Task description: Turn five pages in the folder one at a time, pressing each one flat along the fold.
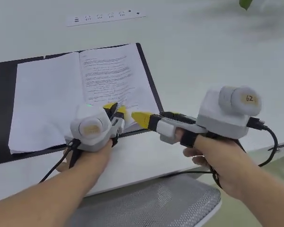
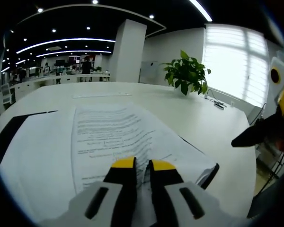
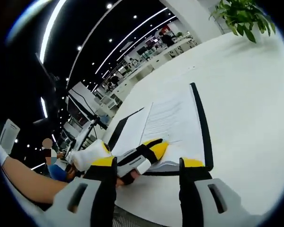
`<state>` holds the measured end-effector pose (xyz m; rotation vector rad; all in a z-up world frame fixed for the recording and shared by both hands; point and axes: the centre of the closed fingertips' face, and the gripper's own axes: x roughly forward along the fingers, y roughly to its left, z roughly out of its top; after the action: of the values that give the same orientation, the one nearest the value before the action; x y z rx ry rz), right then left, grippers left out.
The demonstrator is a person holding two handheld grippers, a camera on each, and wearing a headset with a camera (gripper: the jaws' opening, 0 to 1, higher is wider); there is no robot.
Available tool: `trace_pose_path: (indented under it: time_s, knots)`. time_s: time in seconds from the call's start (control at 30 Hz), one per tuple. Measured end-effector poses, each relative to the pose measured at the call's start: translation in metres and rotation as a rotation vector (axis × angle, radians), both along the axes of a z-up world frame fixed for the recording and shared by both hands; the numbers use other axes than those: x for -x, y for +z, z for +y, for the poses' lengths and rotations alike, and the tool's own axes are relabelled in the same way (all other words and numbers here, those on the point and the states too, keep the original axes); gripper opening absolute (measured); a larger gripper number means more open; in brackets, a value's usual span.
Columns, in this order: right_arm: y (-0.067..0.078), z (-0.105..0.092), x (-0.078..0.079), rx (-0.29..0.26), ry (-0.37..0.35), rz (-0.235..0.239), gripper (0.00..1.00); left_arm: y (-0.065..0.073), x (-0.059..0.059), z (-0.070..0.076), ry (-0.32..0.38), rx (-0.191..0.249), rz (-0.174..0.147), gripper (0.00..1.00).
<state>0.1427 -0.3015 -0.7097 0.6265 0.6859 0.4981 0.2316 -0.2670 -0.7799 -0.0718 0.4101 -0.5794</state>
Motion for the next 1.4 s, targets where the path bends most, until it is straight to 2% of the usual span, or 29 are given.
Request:
trace_pose_path:
  time_s: [0.1, 0.17, 0.27, 0.3, 0.43, 0.5, 0.6, 0.77, 0.83, 0.97, 1.13, 1.2, 1.4]
  knots:
    - [-0.005, 0.008, 0.001, -0.065, -0.014, 0.056, 0.45, 0.0, 0.0, 0.0, -0.002, 0.0, -0.003, 0.1]
    - [-0.01, 0.011, 0.0, -0.059, -0.006, 0.06, 0.44, 0.001, 0.0, -0.001, -0.002, 0.0, -0.004, 0.1]
    - [-0.012, 0.015, -0.002, -0.11, -0.016, 0.097, 0.43, 0.001, -0.001, -0.001, -0.002, 0.001, -0.004, 0.1]
    - [-0.019, 0.016, -0.006, -0.117, -0.012, 0.104, 0.43, 0.001, -0.001, -0.001, -0.003, 0.001, -0.005, 0.1]
    - [-0.024, 0.024, -0.008, -0.165, -0.015, 0.143, 0.43, 0.001, -0.001, -0.001, -0.004, 0.002, -0.004, 0.1]
    - [-0.026, 0.026, -0.009, -0.159, -0.019, 0.143, 0.45, 0.001, -0.001, -0.001, -0.004, 0.003, -0.004, 0.1]
    - [-0.027, 0.029, -0.012, -0.177, -0.031, 0.151, 0.44, 0.001, -0.001, -0.001, -0.004, 0.002, -0.004, 0.1]
    - [-0.033, 0.022, -0.02, -0.18, -0.095, 0.162, 0.43, 0.0, -0.001, 0.0, -0.004, 0.001, -0.005, 0.1]
    - [-0.037, 0.017, -0.024, -0.198, -0.142, 0.18, 0.38, 0.0, -0.001, 0.0, -0.006, 0.0, -0.006, 0.1]
    - [-0.046, 0.01, -0.026, -0.192, -0.193, 0.208, 0.27, 0.0, -0.001, 0.0, -0.008, -0.002, -0.005, 0.1]
    - [-0.054, 0.002, -0.029, -0.145, -0.237, 0.222, 0.09, 0.001, -0.001, 0.0, -0.008, -0.004, -0.003, 0.1]
    - [-0.058, 0.0, -0.03, -0.11, -0.243, 0.219, 0.01, 0.001, -0.001, 0.0, -0.007, -0.004, -0.001, 0.1]
    - [-0.056, 0.0, -0.03, -0.117, -0.281, 0.226, 0.0, 0.002, 0.0, 0.0, -0.009, -0.004, 0.01, 0.11]
